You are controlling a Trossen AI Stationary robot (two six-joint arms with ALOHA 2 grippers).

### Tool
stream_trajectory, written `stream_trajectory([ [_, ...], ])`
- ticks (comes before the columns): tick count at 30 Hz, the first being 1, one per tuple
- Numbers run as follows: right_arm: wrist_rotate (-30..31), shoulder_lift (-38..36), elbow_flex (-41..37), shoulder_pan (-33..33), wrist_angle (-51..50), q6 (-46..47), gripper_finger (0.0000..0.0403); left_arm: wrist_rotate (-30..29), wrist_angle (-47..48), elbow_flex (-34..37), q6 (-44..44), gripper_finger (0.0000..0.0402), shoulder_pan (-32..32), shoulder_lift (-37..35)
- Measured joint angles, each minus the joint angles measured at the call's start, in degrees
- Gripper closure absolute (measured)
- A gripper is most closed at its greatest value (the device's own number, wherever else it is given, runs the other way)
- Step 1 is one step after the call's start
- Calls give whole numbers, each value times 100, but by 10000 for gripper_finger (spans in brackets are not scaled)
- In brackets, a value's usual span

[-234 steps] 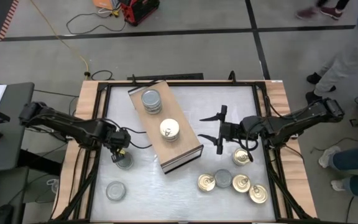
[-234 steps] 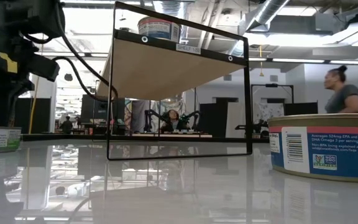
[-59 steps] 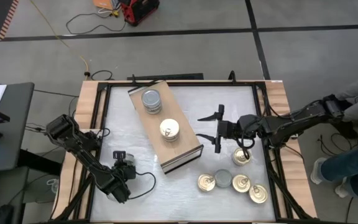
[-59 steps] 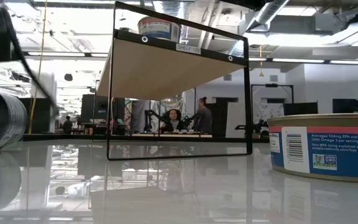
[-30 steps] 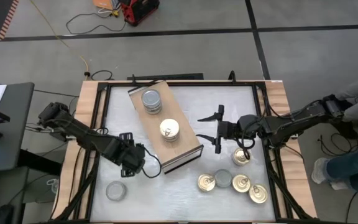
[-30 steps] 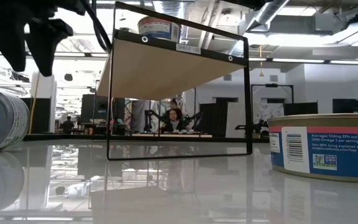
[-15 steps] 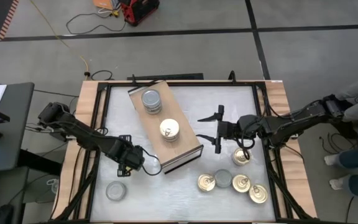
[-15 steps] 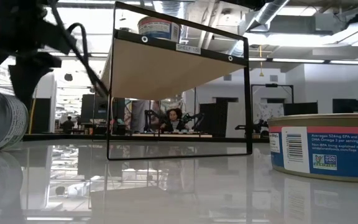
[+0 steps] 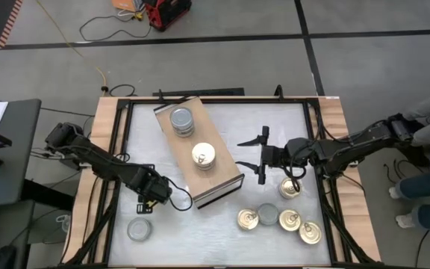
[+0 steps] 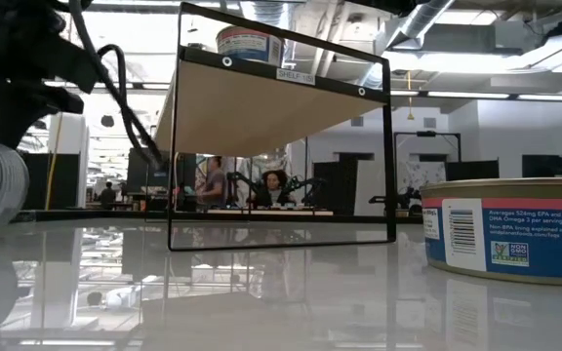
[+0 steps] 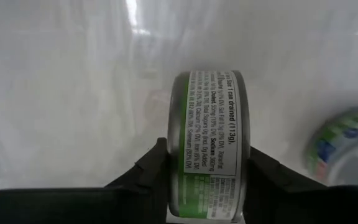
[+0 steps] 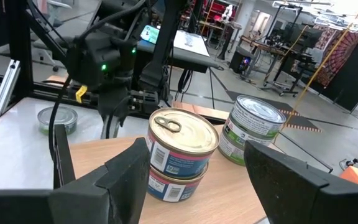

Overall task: Stack canned seafood by type on shelf
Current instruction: Stack the green tuna can on top of the other green tuna can on the shelf

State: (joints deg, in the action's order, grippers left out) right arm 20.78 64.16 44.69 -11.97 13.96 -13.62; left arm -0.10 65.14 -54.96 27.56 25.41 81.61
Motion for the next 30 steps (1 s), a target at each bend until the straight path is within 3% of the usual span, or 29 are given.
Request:
stream_trajectory([
  [4, 0, 0, 0, 0, -2, -20, 112, 143, 140, -192, 95, 273, 0, -298],
  [8, 0, 0, 0, 25, -2, -34, 112, -109, 247, -600, 218, 273, -60, -816],
  [18, 2, 0, 0, 50, -26, 8, 112, -1286, 52, -1099, 618, 273, -674, -2516],
  [25, 2, 0, 0, 50, -4, 5, 112, -2697, -1652, -1099, -68, 273, -1502, -3140],
  [30, 2, 0, 0, 50, -9, 8, 112, -2865, -3001, -1099, -248, 268, -2512, -3192],
])
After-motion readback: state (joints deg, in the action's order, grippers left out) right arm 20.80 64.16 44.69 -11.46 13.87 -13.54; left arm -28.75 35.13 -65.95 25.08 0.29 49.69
